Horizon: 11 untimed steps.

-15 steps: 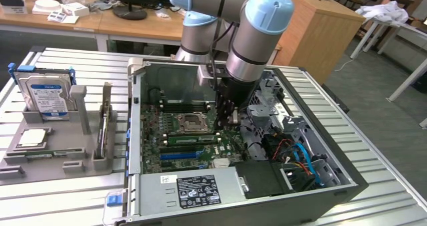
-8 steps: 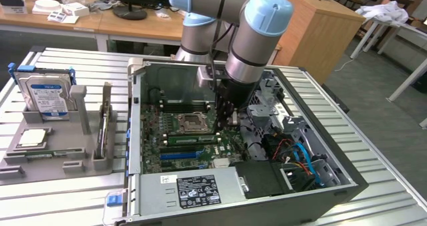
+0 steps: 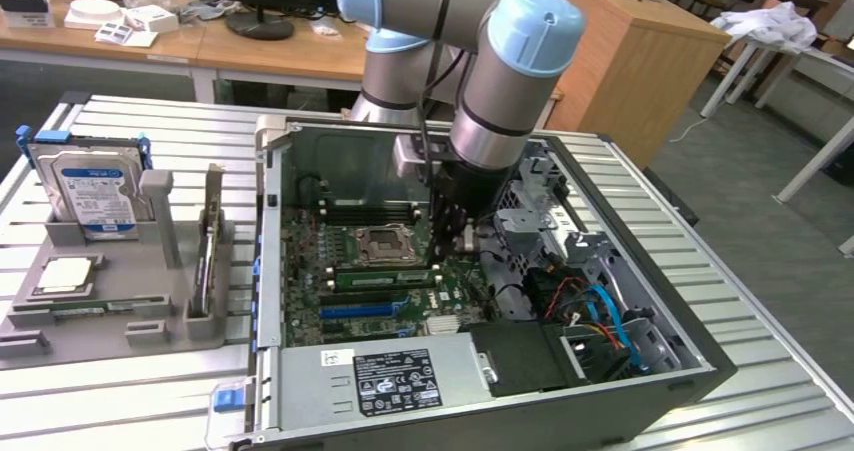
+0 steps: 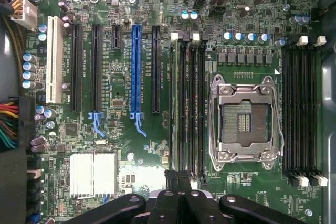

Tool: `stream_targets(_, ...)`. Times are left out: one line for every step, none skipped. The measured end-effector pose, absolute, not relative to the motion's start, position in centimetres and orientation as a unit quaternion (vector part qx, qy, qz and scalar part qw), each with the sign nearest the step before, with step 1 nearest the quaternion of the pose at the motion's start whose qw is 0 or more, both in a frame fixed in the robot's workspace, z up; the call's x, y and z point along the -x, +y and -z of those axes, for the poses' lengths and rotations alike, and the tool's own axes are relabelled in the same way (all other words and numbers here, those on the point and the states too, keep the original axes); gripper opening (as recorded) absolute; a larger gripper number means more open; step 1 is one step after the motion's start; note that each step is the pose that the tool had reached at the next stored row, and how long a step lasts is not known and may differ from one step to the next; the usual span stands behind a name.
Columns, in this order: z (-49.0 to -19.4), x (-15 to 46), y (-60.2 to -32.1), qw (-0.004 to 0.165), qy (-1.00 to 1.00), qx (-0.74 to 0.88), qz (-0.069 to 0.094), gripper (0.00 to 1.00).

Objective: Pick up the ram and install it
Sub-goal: 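Press down the ram until it locks into place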

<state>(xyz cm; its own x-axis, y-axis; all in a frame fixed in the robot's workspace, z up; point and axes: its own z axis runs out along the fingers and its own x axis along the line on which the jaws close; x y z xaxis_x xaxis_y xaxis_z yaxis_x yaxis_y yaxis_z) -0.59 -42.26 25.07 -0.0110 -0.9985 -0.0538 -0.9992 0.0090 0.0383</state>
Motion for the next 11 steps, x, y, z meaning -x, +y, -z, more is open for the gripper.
stream_targets(-25.02,0.59,-42.26,0.006,0.71,0.703,-0.033,0.11)
stream_targets(-24.97,0.59,-42.26,0.006,0.71,0.703,-0.033,0.11)
stream_targets(-24.92,0.59,-42.26,0.006,0.71,0.703,-0.033,0.11)
stream_targets(-24.88,0.59,-42.26,0.006,0.71,0.703,-0.033,0.11)
stream_targets(-24.83,0.59,-42.26,0.006,0.71,0.703,-0.033,0.11)
stream_targets(-24.79,0.59,-42.26,0.006,0.71,0.703,-0.033,0.11)
stream_targets(-24.74,0.59,-42.26,0.006,0.71,0.703,-0.033,0.11)
stream_targets(-24.7,0.59,-42.26,0.006,0.71,0.703,-0.033,0.11)
stream_targets(-24.65,0.59,-42.26,0.006,0.71,0.703,-0.033,0.11)
stream_targets(-24.63,0.59,-42.26,0.006,0.71,0.703,-0.033,0.11)
stream_targets(-24.63,0.59,-42.26,0.006,0.71,0.703,-0.032,0.11)
